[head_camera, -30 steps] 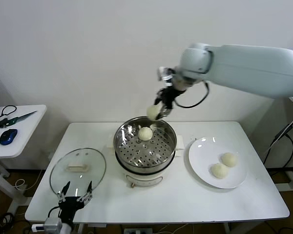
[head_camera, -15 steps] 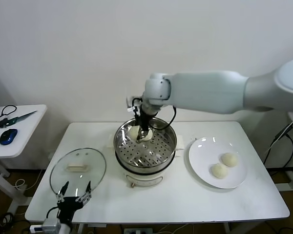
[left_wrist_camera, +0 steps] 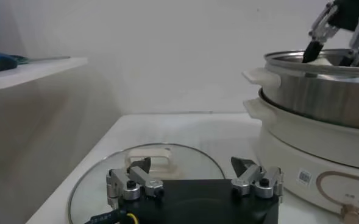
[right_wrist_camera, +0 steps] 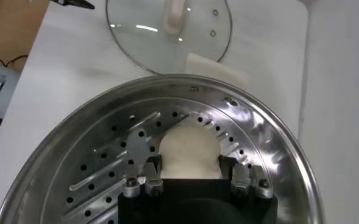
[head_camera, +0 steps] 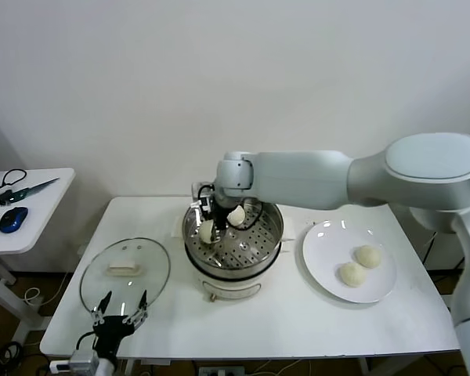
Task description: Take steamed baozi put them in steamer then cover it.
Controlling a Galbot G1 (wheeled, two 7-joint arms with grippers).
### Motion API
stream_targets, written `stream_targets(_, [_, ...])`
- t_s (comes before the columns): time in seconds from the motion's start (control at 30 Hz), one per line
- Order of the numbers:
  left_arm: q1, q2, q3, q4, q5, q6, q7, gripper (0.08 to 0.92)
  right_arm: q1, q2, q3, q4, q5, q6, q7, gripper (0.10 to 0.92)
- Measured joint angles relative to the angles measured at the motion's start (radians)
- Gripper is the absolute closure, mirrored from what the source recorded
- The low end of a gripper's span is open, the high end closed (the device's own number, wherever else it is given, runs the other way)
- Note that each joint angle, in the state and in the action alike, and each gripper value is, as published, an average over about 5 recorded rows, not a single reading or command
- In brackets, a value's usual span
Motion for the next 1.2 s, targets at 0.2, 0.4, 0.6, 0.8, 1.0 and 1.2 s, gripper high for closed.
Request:
stream_targets(0.2, [0.0,-0.002,0.0,-0.004,0.001,0.001,0.0,0.177,0.004,-0.012,0.005,0.004,-0.024,0.017,-0.01,0.208])
stream_targets(0.4, [0.0,-0.008,0.002,-0.01,0.004,0.005,0.0,0.177,0.078,-0.08,-0.014,0.041,-0.024,0.071,-0.073,0.203])
stream_targets(0.6, [-0.005,-0.01,0.003,-0.012,0.005,0.006,0.001,0.177,0.208,-0.229,-0.087,0.096,-0.026,0.152,-0.186,0.203])
stream_targets(0.8, [-0.014,-0.011,0.003,-0.005,0.0,0.005,0.001,0.177,0.305,-0.427,-0.187,0.169,-0.091,0.208,-0.258,0.203])
stream_targets(1.0, [-0.018,-0.017,0.005,0.004,0.001,0.004,0.001,0.177,0.267,-0.63,-0.204,0.225,-0.216,0.226,-0.272,0.203])
stream_targets(1.2, [-0.017,-0.019,0.004,0.006,0.005,0.004,0.001,0.177,0.112,-0.767,-0.112,0.228,-0.35,0.228,-0.271,0.203])
